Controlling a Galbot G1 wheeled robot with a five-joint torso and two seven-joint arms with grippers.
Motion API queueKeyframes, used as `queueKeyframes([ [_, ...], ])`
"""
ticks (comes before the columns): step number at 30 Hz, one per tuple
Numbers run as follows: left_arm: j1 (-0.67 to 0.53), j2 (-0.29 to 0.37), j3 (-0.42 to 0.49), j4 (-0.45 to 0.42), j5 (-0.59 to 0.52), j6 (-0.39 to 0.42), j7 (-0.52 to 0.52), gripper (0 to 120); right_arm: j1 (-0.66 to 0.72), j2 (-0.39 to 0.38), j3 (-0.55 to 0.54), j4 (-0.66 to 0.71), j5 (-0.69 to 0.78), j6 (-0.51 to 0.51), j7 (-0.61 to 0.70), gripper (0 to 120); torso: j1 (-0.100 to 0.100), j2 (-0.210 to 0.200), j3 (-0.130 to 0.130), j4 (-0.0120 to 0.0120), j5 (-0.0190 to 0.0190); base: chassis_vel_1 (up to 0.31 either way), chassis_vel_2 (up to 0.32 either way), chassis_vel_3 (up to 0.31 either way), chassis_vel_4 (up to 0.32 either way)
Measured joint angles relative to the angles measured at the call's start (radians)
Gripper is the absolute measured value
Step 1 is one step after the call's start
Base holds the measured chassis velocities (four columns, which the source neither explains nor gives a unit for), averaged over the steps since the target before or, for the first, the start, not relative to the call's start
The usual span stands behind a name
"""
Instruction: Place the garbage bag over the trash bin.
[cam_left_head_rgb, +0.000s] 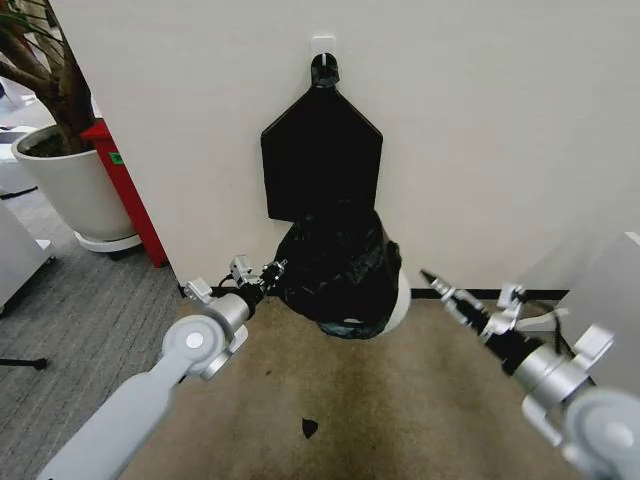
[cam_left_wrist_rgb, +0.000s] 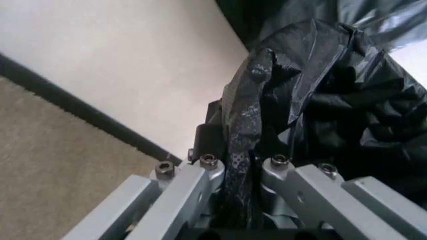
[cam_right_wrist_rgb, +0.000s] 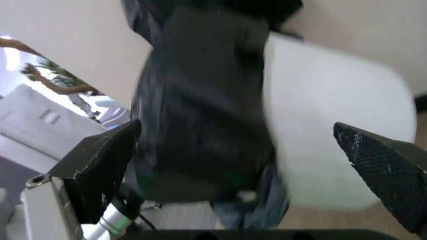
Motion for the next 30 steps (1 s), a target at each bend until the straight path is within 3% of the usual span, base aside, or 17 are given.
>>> queueKeyframes([
  [9,-0.016,-0.006,0.004,-0.023,-0.014,0.007,-0.091,4,0.076,0.063,-0.274,-0.014,-0.14,0.053,0.317,100,0.0,0.0,0.0,0.0003,0.0001,0.0,0.0,0.0,0.0],
  [18,-0.023,0.002,-0.007,-0.044,-0.035,0.006,-0.112,4,0.099,0.096,-0.357,-0.097,-0.183,0.072,0.372,100,0.0,0.0,0.0,0.0001,0.0002,0.0,0.0,0.0,0.0],
  [30,-0.023,0.007,-0.006,-0.081,-0.049,0.006,-0.15,4,0.125,0.117,-0.354,-0.191,-0.211,0.077,0.385,100,0.0,0.0,0.0,0.0002,0.0002,0.0,0.0,0.0,0.0],
])
